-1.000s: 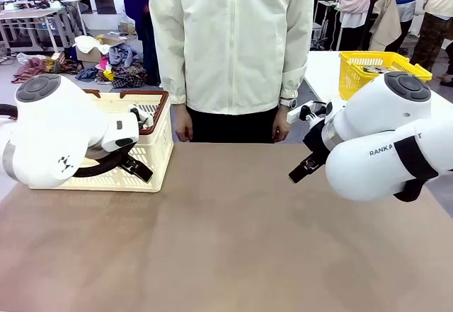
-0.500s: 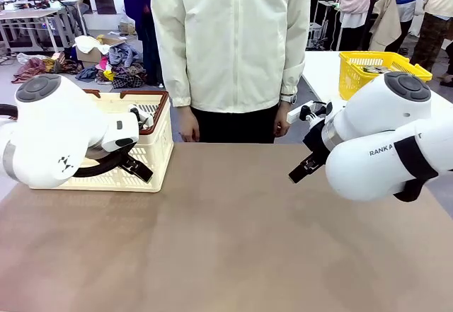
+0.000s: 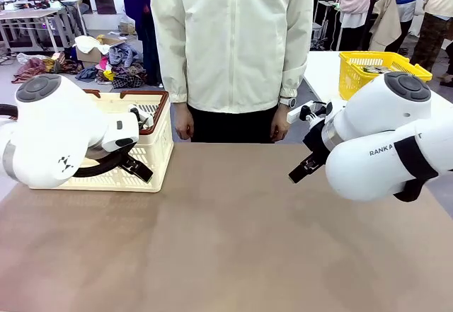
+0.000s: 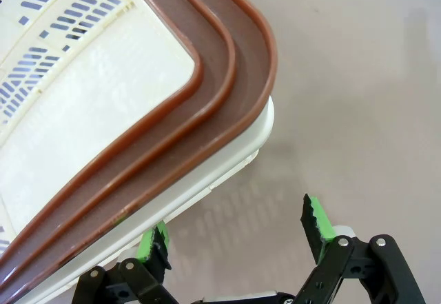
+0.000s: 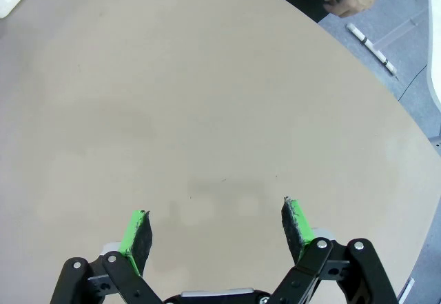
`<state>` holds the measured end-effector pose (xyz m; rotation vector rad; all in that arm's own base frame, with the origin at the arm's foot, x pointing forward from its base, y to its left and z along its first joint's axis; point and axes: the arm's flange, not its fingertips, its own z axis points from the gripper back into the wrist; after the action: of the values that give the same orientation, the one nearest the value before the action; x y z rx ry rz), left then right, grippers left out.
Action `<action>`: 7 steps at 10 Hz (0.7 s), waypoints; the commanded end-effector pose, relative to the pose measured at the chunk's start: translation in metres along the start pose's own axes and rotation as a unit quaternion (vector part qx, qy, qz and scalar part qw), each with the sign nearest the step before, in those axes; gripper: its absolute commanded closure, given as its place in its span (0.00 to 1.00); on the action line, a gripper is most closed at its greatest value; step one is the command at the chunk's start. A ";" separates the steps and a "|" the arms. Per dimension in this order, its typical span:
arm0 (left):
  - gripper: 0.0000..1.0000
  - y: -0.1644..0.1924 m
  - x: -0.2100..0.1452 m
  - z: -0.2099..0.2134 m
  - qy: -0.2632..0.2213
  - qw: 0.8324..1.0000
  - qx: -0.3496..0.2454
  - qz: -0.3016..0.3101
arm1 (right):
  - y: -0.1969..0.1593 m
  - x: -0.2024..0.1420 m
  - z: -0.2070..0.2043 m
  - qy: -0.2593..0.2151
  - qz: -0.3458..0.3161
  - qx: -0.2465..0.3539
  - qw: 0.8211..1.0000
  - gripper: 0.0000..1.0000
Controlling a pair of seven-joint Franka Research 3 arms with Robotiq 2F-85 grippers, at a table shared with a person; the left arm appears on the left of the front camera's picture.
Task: Place the drinks into the Shopping basket.
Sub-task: Pick up one drink and place it into the Shopping basket.
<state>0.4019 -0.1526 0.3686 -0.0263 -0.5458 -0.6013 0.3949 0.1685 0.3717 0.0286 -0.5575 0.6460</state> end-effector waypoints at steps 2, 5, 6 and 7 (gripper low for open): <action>0.00 0.000 0.000 0.000 0.000 1.000 0.000 0.000 | 0.000 0.000 0.000 0.000 0.000 0.000 1.000 0.00; 0.00 -0.012 0.000 0.046 0.195 0.946 -0.230 0.116 | -0.015 -0.002 0.037 0.124 -0.191 0.228 0.947 0.00; 0.00 -0.008 -0.003 0.067 0.189 0.932 -0.273 0.143 | -0.027 -0.006 0.060 0.108 -0.209 0.317 0.919 0.00; 0.00 0.010 -0.008 0.101 0.145 0.922 -0.317 0.168 | -0.044 -0.017 0.090 0.077 -0.216 0.387 0.893 0.00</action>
<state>0.3467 -0.1622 0.4197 -0.5386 -0.0307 -0.5120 0.3575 0.1511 0.4273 0.6456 -0.1559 0.5048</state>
